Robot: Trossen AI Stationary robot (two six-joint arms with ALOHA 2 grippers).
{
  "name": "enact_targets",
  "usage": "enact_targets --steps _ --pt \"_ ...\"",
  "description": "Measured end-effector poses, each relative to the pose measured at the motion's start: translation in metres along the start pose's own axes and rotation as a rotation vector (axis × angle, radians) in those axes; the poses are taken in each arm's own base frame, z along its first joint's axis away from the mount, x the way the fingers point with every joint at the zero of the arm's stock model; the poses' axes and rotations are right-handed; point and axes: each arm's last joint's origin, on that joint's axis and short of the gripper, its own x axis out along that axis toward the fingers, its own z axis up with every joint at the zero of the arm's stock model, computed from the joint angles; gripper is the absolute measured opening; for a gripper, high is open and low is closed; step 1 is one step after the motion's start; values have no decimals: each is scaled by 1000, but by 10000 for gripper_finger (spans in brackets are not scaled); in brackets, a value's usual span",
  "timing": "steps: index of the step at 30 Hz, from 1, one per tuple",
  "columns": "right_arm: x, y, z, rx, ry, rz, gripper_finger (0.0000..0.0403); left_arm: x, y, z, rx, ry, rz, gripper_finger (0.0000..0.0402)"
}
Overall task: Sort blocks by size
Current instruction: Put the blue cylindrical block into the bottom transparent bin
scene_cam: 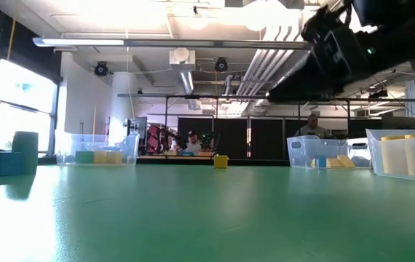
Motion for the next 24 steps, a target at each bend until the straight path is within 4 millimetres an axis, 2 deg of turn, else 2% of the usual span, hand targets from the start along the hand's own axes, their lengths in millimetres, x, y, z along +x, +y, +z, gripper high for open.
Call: enact_targets --steps 5,9,17,24 --pt "12 17 -16 26 -23 -34 188 17 -29 -14 -10 143 -1 178" --pt "22 23 -20 23 -109 -19 188 23 -46 -18 -29 102 -38 176" --pt "30 24 -18 -14 -203 105 188 24 -49 -18 -95 -1 -11 207" --pt "30 23 -18 -14 -202 114 188 56 -55 -18 -72 44 -113 245"
